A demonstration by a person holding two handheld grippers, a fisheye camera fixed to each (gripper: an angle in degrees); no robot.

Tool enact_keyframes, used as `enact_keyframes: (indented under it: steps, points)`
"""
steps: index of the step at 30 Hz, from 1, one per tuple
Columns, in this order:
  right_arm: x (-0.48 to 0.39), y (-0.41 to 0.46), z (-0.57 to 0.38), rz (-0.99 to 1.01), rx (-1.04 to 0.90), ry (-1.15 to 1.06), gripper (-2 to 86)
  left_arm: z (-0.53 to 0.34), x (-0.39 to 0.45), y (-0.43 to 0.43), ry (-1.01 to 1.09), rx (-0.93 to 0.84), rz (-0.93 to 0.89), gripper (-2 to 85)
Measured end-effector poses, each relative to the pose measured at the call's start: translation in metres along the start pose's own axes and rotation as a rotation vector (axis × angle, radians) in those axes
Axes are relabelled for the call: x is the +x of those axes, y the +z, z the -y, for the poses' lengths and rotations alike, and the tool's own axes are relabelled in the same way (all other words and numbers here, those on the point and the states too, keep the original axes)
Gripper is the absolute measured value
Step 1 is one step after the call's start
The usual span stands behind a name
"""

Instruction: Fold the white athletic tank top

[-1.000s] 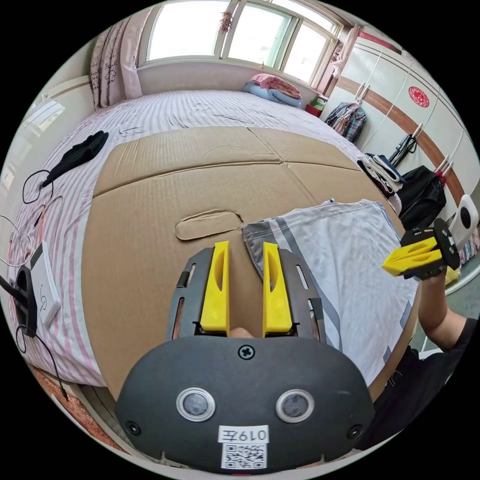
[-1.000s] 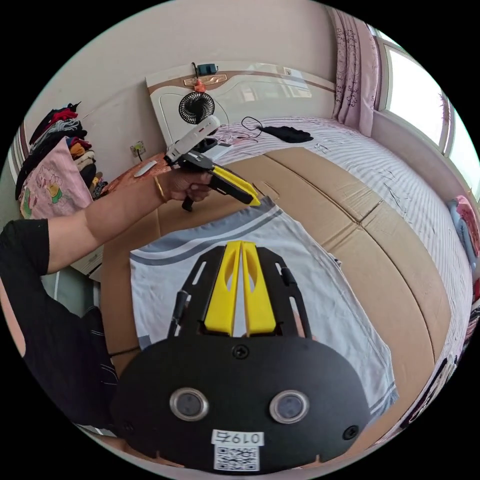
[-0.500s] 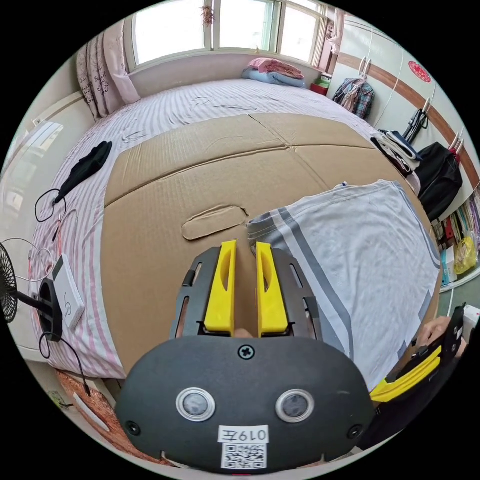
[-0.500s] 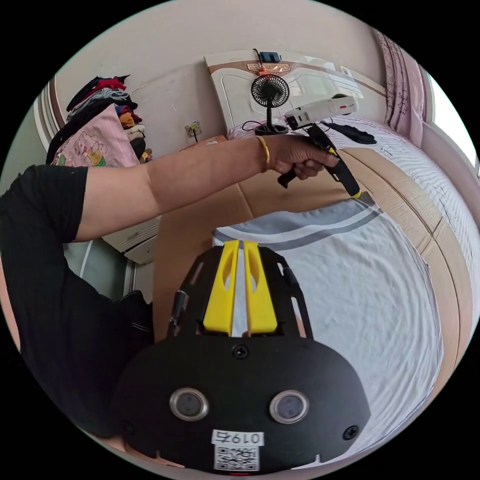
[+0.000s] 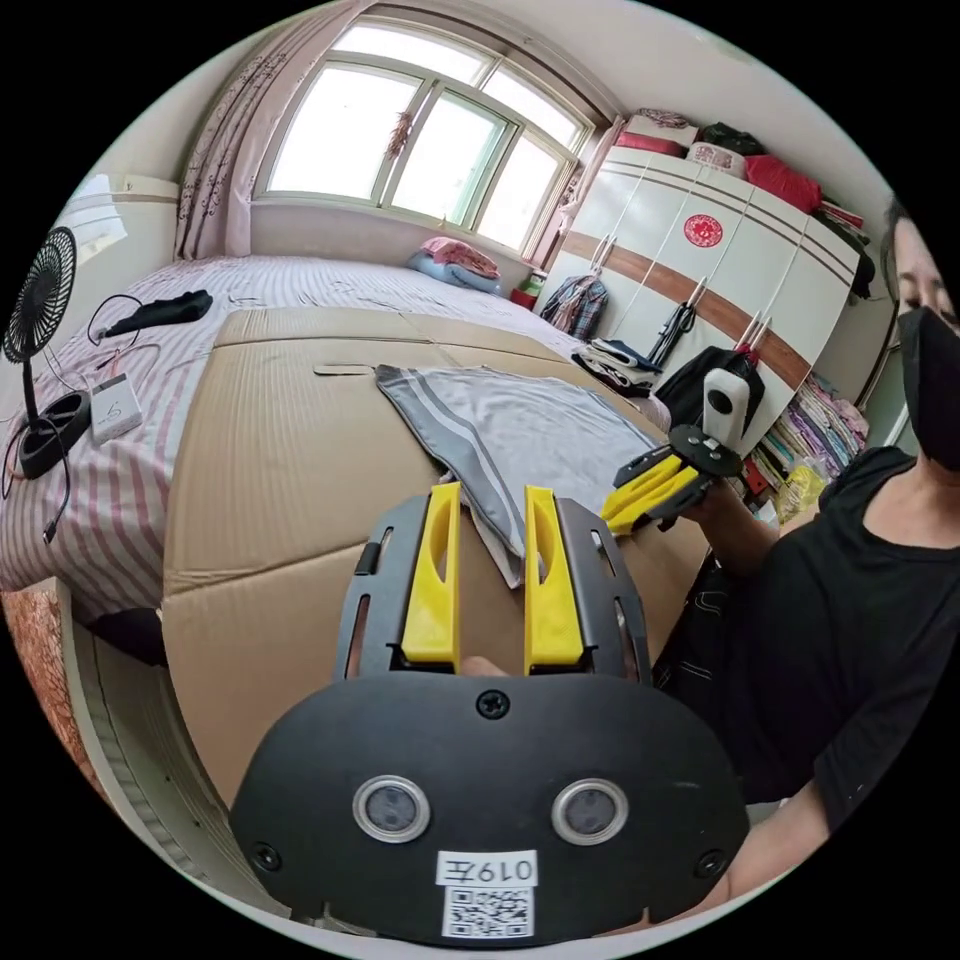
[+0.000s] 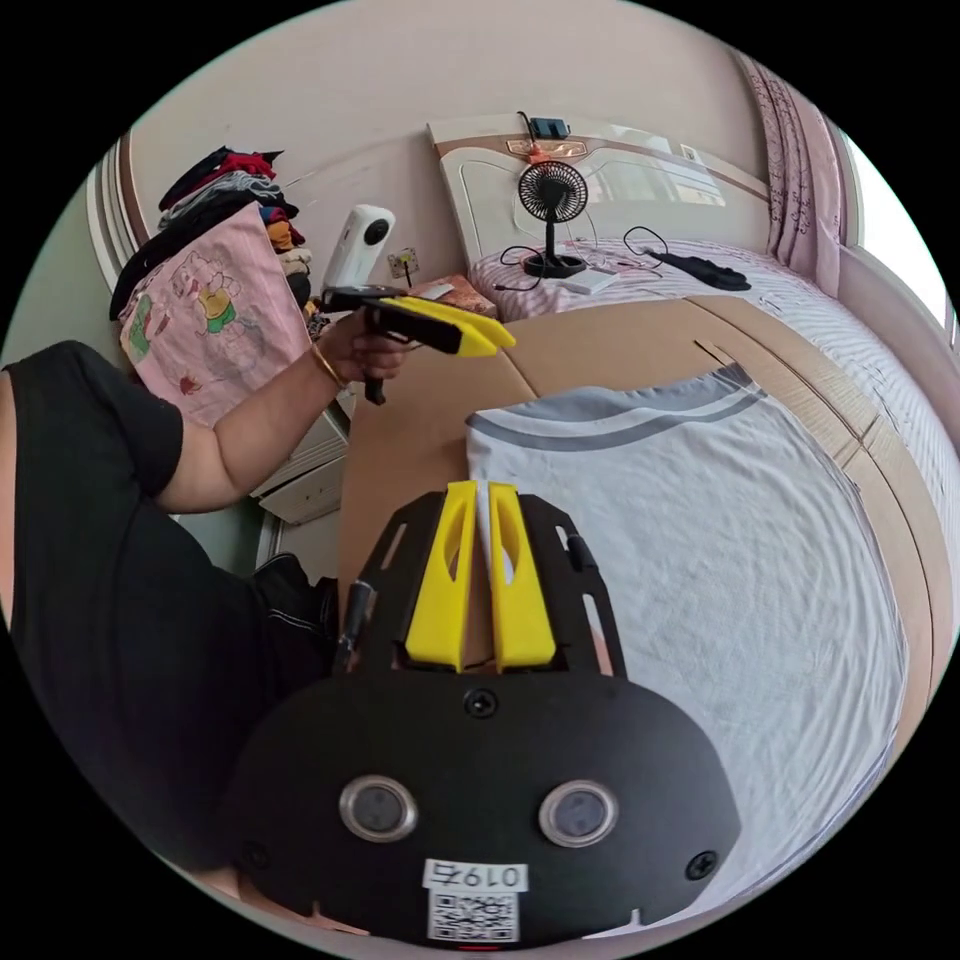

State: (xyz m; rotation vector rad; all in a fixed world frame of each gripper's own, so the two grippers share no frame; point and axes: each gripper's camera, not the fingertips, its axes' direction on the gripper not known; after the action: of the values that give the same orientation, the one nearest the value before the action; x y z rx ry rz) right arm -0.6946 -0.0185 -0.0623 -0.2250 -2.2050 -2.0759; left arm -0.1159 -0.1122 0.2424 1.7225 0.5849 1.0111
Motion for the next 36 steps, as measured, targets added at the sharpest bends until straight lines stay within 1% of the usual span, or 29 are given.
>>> enact_keyframes:
  steps: [3,5,7,11,14,16,19,22,24,26,27,29,30,32,36]
  points:
    - [-0.005,0.011,0.018,0.02,-0.016,-0.032,2.7,-0.03,0.026,-0.003,0.027,-0.04,0.044,10.0]
    - [-0.008,0.019,0.033,0.007,-0.031,-0.054,4.1,-0.039,0.039,0.0,0.051,-0.097,0.123,10.7]
    - [-0.01,0.025,0.045,0.004,-0.05,-0.082,3.8,-0.041,0.044,0.002,0.073,-0.123,0.124,10.9]
    - [-0.011,0.042,0.077,0.01,-0.155,-0.145,-0.1,-0.043,0.034,0.003,0.048,-0.145,-0.004,10.8]
    - [0.0,0.048,0.107,0.048,-0.21,-0.169,-0.7,-0.046,0.025,0.004,0.009,-0.179,-0.043,10.4]
    - [0.009,0.046,0.125,0.112,-0.196,-0.182,-0.8,-0.048,0.024,0.004,0.0,-0.184,-0.07,10.2]
    - [0.027,0.041,0.157,0.225,-0.12,-0.215,-0.4,-0.054,0.025,0.007,-0.002,-0.206,-0.116,10.0]
    - [0.041,0.049,0.19,0.239,-0.112,-0.272,0.8,-0.059,0.031,0.004,0.017,-0.208,-0.123,9.8]
    - [0.044,0.061,0.214,0.23,-0.164,-0.354,4.2,-0.061,0.032,0.002,0.019,-0.209,-0.14,9.7]
    - [0.043,0.078,0.244,0.266,-0.242,-0.502,8.2,-0.065,0.03,0.002,0.006,-0.213,-0.179,9.4]
    - [0.042,0.083,0.253,0.271,-0.261,-0.526,8.4,-0.066,0.029,0.002,-0.003,-0.216,-0.183,9.2]
    - [0.038,0.107,0.282,0.282,-0.37,-0.639,8.6,-0.068,0.03,-0.002,-0.01,-0.209,-0.18,8.7]
    - [0.036,0.114,0.288,0.277,-0.401,-0.662,8.6,-0.068,0.032,-0.003,-0.006,-0.204,-0.171,8.6]
    - [0.028,0.143,0.308,0.272,-0.527,-0.751,8.4,-0.069,0.043,-0.011,0.027,-0.186,-0.117,8.4]
    - [0.013,0.174,0.328,0.318,-0.657,-0.864,8.6,-0.07,0.062,-0.009,0.091,-0.215,-0.055,8.3]
